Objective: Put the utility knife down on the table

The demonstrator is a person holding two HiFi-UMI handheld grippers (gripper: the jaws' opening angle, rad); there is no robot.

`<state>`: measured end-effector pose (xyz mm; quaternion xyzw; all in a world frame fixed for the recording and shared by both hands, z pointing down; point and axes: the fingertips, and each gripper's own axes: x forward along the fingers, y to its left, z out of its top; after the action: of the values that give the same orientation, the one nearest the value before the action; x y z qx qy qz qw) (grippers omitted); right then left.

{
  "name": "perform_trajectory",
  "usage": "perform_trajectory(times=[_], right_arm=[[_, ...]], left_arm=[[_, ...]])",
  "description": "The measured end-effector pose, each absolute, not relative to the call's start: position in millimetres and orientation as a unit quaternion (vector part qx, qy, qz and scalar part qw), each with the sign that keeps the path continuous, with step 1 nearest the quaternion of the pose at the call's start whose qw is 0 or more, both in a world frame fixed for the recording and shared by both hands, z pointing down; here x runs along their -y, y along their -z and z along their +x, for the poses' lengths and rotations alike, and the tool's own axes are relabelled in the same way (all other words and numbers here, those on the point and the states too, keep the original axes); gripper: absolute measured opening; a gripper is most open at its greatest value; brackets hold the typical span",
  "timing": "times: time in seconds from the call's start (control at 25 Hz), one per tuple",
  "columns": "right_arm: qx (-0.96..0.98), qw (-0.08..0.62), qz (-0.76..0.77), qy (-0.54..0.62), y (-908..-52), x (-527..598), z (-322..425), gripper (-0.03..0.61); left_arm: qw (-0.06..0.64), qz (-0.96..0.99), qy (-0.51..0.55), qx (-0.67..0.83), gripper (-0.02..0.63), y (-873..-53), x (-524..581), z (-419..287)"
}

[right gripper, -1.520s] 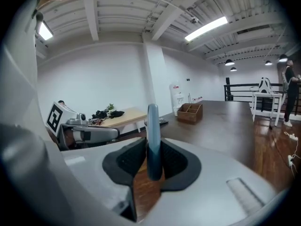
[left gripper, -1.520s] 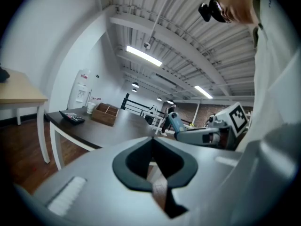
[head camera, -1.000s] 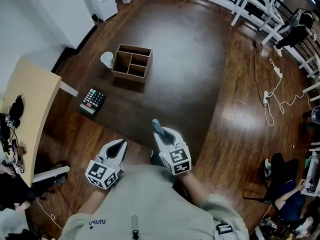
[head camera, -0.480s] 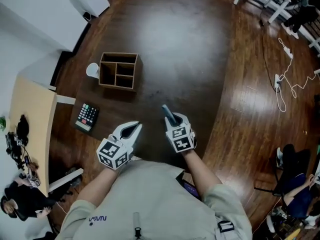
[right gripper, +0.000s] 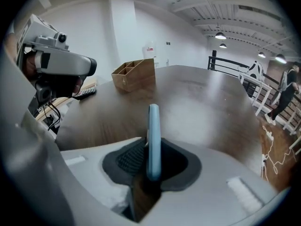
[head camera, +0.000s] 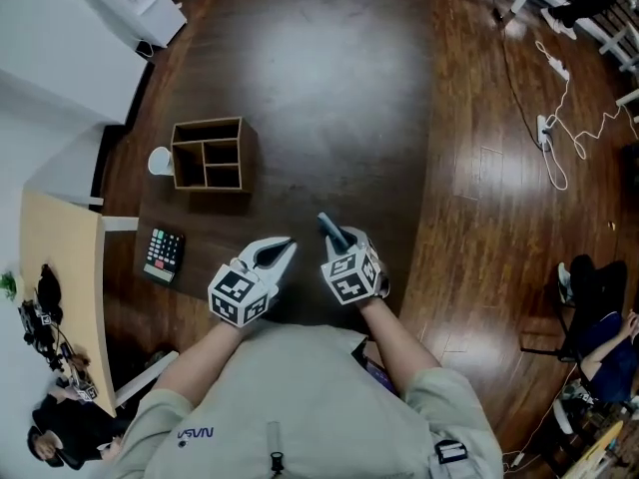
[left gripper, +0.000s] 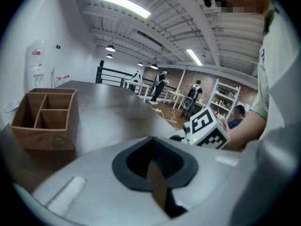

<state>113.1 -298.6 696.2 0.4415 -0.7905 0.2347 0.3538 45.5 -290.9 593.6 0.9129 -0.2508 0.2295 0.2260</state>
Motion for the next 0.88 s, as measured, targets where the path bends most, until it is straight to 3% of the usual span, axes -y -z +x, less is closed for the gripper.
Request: perform_trajectory(times=[0.28, 0.52, 0.88], right_arm=[[0.783, 0.377, 0.446, -0.215, -700, 299, 112, 0.094], [0.760, 0.383, 0.477, -0.220, -694, 301, 133, 0.143], [0.735, 0.295, 0.580, -0.191, -625, 292, 160, 0.150]], left_arm=[[0.254, 0.909, -0.218, 0.249, 0.002, -604, 295, 49], [0.254, 0.914, -0.203, 0.241, 0.002, -599, 296, 51], [0.206, 0.941, -0.147, 0.223, 0.002, -560, 285, 43]])
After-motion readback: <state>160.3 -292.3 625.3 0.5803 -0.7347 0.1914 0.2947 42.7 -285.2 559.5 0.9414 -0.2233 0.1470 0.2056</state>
